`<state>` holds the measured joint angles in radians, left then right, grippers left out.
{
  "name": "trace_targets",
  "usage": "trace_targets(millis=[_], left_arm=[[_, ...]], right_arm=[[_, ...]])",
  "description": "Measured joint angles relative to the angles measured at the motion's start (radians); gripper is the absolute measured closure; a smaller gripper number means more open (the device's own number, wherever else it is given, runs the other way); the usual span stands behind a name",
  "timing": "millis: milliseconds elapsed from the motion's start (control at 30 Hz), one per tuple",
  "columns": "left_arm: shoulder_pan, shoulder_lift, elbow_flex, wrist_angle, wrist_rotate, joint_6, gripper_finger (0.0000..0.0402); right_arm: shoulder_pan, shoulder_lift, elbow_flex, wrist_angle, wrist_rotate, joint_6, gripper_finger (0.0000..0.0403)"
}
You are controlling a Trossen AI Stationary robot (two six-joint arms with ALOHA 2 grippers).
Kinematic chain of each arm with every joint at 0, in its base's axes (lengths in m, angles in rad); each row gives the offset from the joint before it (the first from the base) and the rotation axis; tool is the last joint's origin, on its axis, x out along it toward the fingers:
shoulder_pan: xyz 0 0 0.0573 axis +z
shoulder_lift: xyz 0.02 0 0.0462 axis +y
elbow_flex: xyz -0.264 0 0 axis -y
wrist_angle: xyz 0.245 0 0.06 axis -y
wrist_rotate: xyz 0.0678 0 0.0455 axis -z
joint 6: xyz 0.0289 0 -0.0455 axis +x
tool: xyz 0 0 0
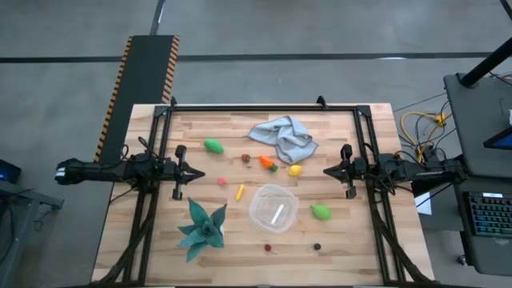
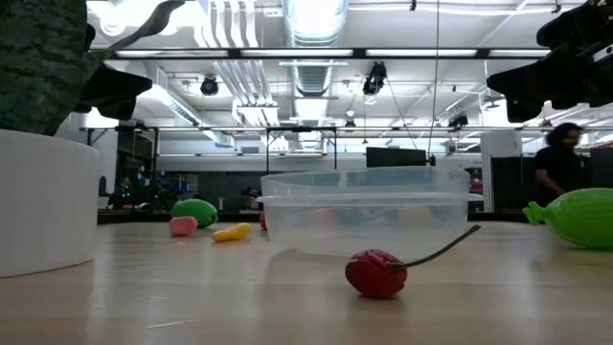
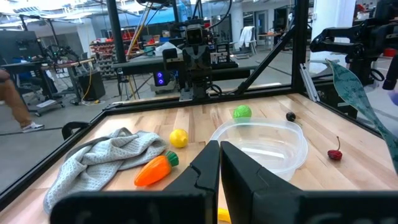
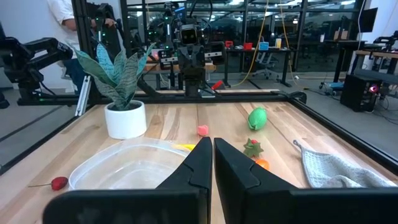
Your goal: Pick and placing Produce into tupperware
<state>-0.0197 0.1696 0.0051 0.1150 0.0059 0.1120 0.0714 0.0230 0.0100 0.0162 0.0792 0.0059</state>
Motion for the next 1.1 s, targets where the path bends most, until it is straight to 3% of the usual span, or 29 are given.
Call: trace_targets(millis=[1100], left_arm=[[0.0,0.0,0.0,0.001,-0.005,0.028,0.0402]], right_arm=[[0.0,0.0,0.0,0.0,0.0,-0.005,0.0394]])
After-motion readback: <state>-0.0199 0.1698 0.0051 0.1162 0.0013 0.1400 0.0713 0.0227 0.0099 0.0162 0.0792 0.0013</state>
